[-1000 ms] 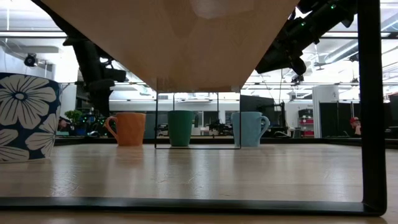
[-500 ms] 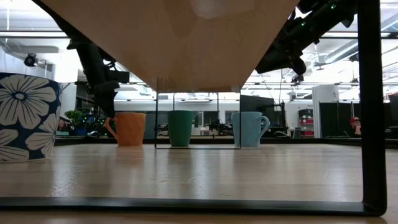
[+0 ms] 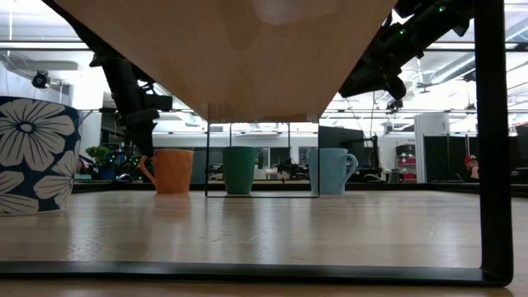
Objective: Stack small to large cups/mugs on shelf
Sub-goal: Put the orange mug on the shelf
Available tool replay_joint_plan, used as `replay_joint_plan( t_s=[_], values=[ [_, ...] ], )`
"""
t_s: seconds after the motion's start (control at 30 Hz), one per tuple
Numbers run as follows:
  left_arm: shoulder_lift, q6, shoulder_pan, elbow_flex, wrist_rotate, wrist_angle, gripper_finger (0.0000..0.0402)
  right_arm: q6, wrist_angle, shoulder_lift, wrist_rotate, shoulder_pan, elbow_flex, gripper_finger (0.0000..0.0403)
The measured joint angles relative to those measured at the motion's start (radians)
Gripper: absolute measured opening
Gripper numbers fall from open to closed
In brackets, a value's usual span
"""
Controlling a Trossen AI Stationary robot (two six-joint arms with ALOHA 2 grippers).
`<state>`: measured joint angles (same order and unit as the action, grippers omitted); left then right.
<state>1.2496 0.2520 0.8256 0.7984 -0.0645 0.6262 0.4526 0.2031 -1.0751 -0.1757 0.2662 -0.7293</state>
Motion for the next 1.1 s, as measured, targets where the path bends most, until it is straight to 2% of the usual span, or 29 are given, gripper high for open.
replay_joint_plan(
  t_s=[0.17,0.37,0.6,0.83,1.1],
  values=[
    [-0.001,0.013,0.0,-0.001,0.003,0.011,0.0149,0.0,0.0,0.0,0.0,0.0,0.0,0.0061],
    [-0.028,0.142,0.0,-0.001,0.037,0.082,0.0149,0.0,0.0,0.0,0.0,0.0,0.0,0.0061],
    [-0.087,0.255,0.0,0.004,0.111,0.09,0.0148,0.0,0.0,0.0,0.0,0.0,0.0,0.0061],
    [-0.119,0.261,0.011,0.002,0.094,0.09,0.0148,0.0,0.001,0.0,0.0,0.0,0.0,0.0061],
    [-0.089,0.21,0.036,-0.005,0.069,0.074,0.0148,0.0,0.0,0.0,0.0,0.0,0.0,0.0061]
  ],
)
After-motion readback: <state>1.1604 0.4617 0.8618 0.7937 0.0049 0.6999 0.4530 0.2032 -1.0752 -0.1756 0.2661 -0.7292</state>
